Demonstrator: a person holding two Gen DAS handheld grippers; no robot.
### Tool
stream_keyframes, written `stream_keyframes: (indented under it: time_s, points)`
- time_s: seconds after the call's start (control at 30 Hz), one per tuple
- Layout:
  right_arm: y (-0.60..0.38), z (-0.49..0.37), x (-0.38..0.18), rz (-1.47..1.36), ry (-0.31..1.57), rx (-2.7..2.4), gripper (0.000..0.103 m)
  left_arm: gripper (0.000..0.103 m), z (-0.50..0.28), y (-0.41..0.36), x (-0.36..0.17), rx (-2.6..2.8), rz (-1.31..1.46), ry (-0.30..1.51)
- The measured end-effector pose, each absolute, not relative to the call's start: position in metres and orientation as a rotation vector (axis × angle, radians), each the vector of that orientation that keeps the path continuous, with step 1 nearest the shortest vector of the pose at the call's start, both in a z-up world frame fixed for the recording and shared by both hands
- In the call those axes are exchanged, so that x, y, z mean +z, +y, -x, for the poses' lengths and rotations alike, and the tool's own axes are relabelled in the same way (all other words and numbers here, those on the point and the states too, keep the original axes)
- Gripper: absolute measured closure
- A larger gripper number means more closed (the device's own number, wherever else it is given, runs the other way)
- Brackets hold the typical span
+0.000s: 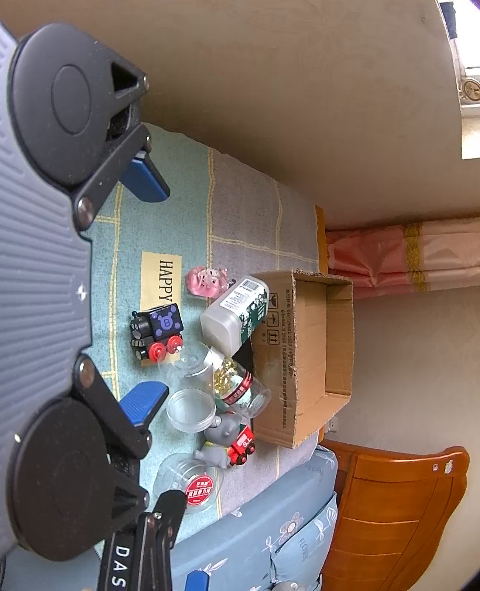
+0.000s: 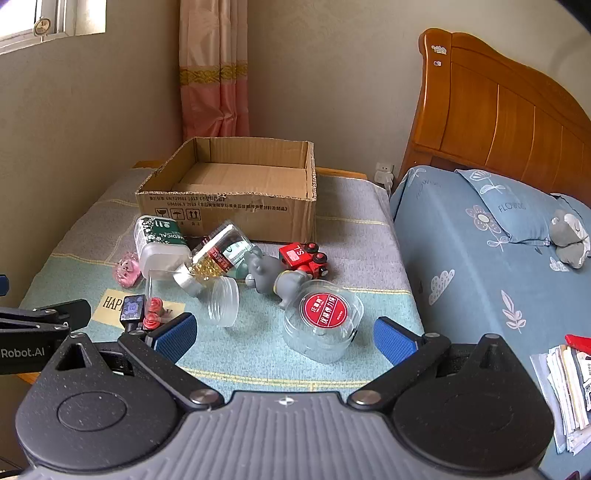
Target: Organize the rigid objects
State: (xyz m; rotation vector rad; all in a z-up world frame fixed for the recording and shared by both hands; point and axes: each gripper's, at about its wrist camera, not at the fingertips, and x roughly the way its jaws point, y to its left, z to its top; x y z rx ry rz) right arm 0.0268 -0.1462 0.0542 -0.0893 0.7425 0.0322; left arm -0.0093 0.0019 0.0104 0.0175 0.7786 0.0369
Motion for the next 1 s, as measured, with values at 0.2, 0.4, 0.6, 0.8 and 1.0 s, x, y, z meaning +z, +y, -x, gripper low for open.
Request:
stream_keyframes:
  time_s: [0.2, 0.4, 0.6, 0.8, 1.0]
  points:
    - [-0.1460, -0.0267, 0.0561, 0.087, 0.740, 0.031, 0.000, 0.001, 0.0073, -0.0033, 0.0132, 0.035, -0.026, 0.779]
    - [-0.1479, -0.0249, 0.0574, 0.080, 0.732, 0.033, 0.000, 0.001, 0.0055, -0.0039, 0.0145, 0.029, -0.026, 0.776]
    - [-0.1471, -0.0246, 0.0584, 0.081, 0.726, 0.034, 0.000, 0.001, 0.0089, -0.0048, 0.0164, 0.029, -0.023, 0.771]
    - [-0.1460, -0.0243, 0.0587, 0.084, 0.724, 0.034, 0.000, 0.001, 0.0090, -0.0039, 0.0163, 0.028, -0.021, 0.770]
    - [-0.1462, -0.0240, 0.0593, 0.085, 0.722, 0.034, 0.000, 0.001, 0.0098, -0.0042, 0.0172, 0.027, -0.022, 0.765]
